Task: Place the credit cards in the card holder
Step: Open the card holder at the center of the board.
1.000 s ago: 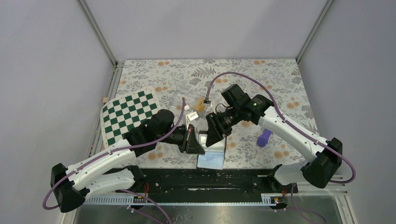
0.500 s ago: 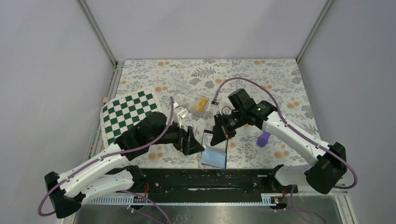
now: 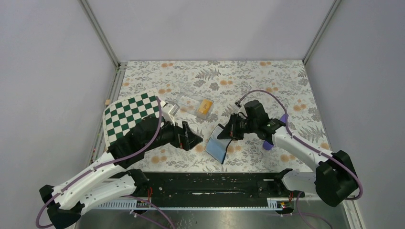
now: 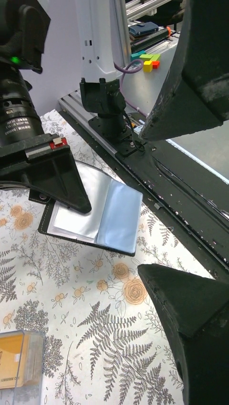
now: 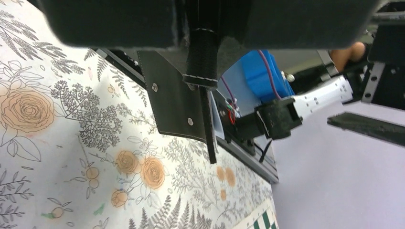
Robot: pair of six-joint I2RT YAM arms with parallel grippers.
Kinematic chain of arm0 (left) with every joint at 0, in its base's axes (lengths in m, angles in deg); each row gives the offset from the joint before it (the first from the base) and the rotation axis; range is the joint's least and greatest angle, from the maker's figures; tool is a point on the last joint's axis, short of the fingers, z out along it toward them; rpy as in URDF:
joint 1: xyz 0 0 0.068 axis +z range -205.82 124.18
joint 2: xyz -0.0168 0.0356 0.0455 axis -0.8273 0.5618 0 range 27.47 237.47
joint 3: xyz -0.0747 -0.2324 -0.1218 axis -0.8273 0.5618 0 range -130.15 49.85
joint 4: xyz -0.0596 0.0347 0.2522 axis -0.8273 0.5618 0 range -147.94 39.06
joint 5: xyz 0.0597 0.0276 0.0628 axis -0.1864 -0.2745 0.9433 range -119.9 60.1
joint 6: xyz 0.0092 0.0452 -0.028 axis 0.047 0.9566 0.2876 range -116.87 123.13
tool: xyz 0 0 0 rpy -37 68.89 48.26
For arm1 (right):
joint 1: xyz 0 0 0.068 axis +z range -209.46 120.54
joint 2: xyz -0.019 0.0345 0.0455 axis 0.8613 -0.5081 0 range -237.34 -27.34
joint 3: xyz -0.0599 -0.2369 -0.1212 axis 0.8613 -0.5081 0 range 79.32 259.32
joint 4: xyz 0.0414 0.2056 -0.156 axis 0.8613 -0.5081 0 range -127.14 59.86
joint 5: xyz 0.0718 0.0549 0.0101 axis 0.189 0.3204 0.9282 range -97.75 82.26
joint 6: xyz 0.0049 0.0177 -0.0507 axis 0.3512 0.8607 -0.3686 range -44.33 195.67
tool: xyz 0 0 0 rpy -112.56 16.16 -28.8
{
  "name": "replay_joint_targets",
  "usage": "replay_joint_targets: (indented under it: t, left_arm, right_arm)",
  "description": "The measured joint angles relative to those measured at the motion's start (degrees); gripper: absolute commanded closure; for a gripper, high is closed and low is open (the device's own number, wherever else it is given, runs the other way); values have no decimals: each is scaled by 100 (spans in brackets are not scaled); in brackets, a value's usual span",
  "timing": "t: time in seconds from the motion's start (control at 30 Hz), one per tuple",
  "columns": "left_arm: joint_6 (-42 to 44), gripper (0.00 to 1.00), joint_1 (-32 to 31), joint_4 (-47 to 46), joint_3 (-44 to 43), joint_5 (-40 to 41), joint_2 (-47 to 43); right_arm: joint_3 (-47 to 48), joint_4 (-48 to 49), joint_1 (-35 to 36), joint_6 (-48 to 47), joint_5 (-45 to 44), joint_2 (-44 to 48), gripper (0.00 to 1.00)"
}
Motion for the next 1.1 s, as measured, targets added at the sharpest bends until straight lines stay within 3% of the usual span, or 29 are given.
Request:
replay_joint_targets:
  t: [0.43,0.6,0.7,0.87,0.97,1.1]
  left_arm:
    - [-20,1,37,7,0,48,269]
    - [-55,1,48,-2,0,57,267]
    - [-120,1,52,-2,0,57,267]
    - [-205,1,61,-4,0,61,289]
    - [-267,1,61,35,-7,127,424]
    - [-356,1,72,468,-170,243,861]
  right_arm:
    - [-938,2157,789,1609,-1259,-153,100]
    - [-1576,2323,866,1906,-1891,-166,100]
    - [-1679,2024,868,1989,-2205,-164,83]
    - [-1659,1432,874,2096,-2500,20,39]
    - [-1641,973,879,2090,-2601,269,21]
    - [-1432,7,883,1912,-2855,774,12]
